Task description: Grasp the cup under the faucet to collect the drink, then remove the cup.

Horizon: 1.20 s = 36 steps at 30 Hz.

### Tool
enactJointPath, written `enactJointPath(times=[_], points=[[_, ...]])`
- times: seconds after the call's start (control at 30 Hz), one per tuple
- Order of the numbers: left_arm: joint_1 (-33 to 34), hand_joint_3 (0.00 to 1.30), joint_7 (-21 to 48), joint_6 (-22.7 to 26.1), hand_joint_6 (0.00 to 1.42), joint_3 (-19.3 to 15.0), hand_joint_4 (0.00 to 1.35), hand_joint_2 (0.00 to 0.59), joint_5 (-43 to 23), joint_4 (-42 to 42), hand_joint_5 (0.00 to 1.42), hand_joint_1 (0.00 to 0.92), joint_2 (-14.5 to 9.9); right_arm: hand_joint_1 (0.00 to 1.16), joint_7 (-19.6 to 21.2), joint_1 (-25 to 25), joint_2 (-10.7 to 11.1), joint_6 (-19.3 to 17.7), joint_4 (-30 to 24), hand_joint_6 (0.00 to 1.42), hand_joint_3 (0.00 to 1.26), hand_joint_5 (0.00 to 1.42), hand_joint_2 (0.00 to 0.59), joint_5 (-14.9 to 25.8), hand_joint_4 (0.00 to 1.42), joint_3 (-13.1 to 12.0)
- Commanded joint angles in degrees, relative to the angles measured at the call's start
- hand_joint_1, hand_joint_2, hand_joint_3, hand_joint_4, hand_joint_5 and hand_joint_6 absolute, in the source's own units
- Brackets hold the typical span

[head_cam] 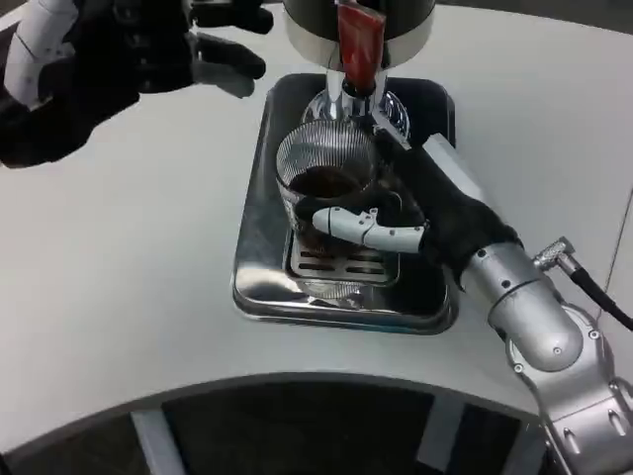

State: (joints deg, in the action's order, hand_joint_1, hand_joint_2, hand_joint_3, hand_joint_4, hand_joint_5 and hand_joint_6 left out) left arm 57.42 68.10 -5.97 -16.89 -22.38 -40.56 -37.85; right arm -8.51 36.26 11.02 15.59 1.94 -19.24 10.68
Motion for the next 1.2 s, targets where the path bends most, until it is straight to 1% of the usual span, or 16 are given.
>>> enactJointPath(times=[0.03,0.23,0.33,0.77,0.87,0.93,1.07,1.13,1.2], points=[[-1.59,0.31,-1.0,-0.73,0.39,-0.66,0.25,0.106,-0.01,-0.58,0.37,0.0,-1.57,0.66,0.76,-0.74,-0.52,0.58,0.39,0.06,0.1,0.02,0.199,-0.79,0.0,0.53],[-2.33,0.32,-2.0,-1.01,0.39,-0.97,0.25,0.106,0.12,-1.03,0.37,0.0,-2.24,0.71,1.51,-0.97,-0.96,0.84,0.77,0.09,0.21,0.08,0.2,-1.38,0.05,0.7],[-2.9,0.32,-2.63,-1.06,0.39,-1.29,0.26,0.106,0.11,-1.05,0.37,0.0,-2.64,0.72,2.41,-1.27,-1.3,0.95,0.96,0.11,0.27,0.13,0.204,-1.73,0.09,0.72],[-5.32,0.34,-5.42,-1.65,0.39,-2.06,0.28,0.107,0.47,-1.82,0.39,0.0,-3.84,0.76,5.18,-2.38,-1.56,1.3,1.23,0.26,0.44,0.29,0.211,-2.98,0.26,0.67],[-5.77,0.35,-5.88,-1.8,0.39,-2.2,0.28,0.107,0.57,-1.99,0.39,0.0,-3.98,0.79,5.99,-2.62,-1.62,1.39,1.23,0.32,0.48,0.37,0.21,-3.45,0.34,0.7],[-6.07,0.35,-6.12,-1.85,0.39,-2.25,0.29,0.107,0.6,-2.0,0.39,0.0,-4.06,0.79,6.52,-2.83,-1.72,1.43,1.17,0.34,0.5,0.39,0.214,-3.86,0.37,0.7],[-6.9,0.35,-6.62,-1.82,0.39,-2.42,0.29,0.107,0.59,-1.83,0.39,0.0,-4.22,0.8,7.47,-3.1,-1.78,1.54,1.05,0.43,0.55,0.44,0.219,-4.44,0.44,0.8],[-7.26,0.35,-6.82,-1.78,0.39,-2.51,0.29,0.109,0.57,-1.74,0.39,0.0,-4.26,0.81,7.98,-3.28,-1.87,1.73,0.86,0.56,0.58,0.51,0.219,-4.81,0.49,0.78],[-7.63,0.35,-7.04,-1.75,0.39,-2.57,0.29,0.11,0.57,-1.64,0.4,0.0,-4.31,0.81,8.36,-3.42,-1.93,1.9,0.69,0.62,0.6,0.54,0.218,-5.01,0.51,0.75]])
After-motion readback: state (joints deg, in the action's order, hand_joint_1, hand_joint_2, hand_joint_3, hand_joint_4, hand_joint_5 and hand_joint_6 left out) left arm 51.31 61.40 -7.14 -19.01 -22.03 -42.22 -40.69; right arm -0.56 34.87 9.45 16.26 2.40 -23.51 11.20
